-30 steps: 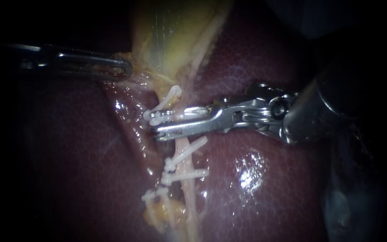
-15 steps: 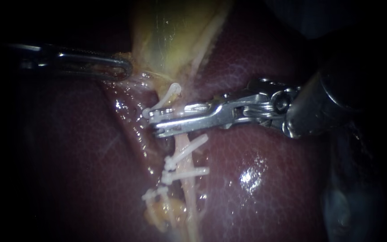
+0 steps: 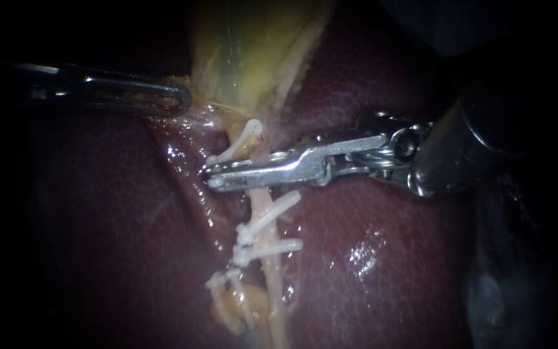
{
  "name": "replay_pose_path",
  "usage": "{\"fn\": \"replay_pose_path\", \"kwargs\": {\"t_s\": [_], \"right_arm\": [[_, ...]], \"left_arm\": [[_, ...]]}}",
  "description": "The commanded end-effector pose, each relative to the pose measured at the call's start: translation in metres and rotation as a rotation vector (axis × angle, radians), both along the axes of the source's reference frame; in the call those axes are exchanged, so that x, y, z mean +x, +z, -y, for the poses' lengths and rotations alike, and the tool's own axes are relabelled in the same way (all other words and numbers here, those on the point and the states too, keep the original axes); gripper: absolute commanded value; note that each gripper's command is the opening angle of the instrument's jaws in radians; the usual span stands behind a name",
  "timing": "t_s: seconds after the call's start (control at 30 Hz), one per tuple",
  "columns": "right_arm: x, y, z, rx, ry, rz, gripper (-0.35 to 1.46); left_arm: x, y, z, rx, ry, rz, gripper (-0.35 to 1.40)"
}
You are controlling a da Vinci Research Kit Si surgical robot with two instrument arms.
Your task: Clipping third clip right tube
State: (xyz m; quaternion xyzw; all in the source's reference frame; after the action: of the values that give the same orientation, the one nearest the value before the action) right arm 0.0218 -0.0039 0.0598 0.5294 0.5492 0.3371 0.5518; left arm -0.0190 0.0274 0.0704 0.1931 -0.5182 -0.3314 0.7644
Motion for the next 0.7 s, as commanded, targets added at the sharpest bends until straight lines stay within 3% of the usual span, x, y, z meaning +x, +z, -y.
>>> {"fn": "replay_pose_path", "kwargs": {"t_s": [0.03,0.2,0.7], "right_arm": [[-0.0001,0.0,0.0001,-0.001,-0.006,0.002,-0.35],[-0.0004,-0.0002,0.0004,-0.013,-0.013,0.07,-0.35],[-0.0006,-0.0003,0.0005,-0.007,-0.014,0.07,-0.35]], "left_arm": [[0.0,0.0,0.0,0.0,0.0,0.0,-0.35],[0.0,0.0001,0.0,-0.001,0.0,0.0,-0.35],[-0.0001,0.0002,0.0001,-0.001,-0.001,-0.001,-0.35]]}}
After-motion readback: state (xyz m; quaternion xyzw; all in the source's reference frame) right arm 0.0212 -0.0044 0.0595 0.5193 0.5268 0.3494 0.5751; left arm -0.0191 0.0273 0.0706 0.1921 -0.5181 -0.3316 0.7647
